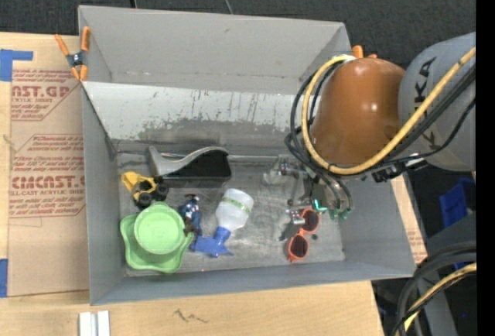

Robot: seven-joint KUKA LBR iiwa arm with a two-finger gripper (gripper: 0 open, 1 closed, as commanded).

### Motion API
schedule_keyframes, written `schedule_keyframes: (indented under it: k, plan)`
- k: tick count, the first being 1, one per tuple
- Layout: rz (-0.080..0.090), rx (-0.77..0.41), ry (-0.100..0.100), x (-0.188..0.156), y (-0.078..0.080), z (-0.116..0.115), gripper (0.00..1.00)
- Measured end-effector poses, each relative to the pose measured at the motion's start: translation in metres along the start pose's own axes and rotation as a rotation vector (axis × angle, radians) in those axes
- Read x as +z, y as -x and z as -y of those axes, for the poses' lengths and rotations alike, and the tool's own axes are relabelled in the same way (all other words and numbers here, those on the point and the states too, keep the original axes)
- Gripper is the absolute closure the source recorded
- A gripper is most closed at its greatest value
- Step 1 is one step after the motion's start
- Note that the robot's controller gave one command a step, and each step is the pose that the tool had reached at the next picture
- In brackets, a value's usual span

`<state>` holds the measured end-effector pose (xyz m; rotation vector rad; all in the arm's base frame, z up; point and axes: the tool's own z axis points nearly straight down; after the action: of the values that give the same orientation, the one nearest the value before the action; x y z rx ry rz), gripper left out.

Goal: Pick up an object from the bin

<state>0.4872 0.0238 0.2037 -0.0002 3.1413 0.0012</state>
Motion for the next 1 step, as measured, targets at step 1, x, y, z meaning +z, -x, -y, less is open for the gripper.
schedule_keyframes:
  k: [1]
  plan:
    - [0.011, -0.015, -0.001, 0.0384, 0.0187, -0.0336, 0.00]
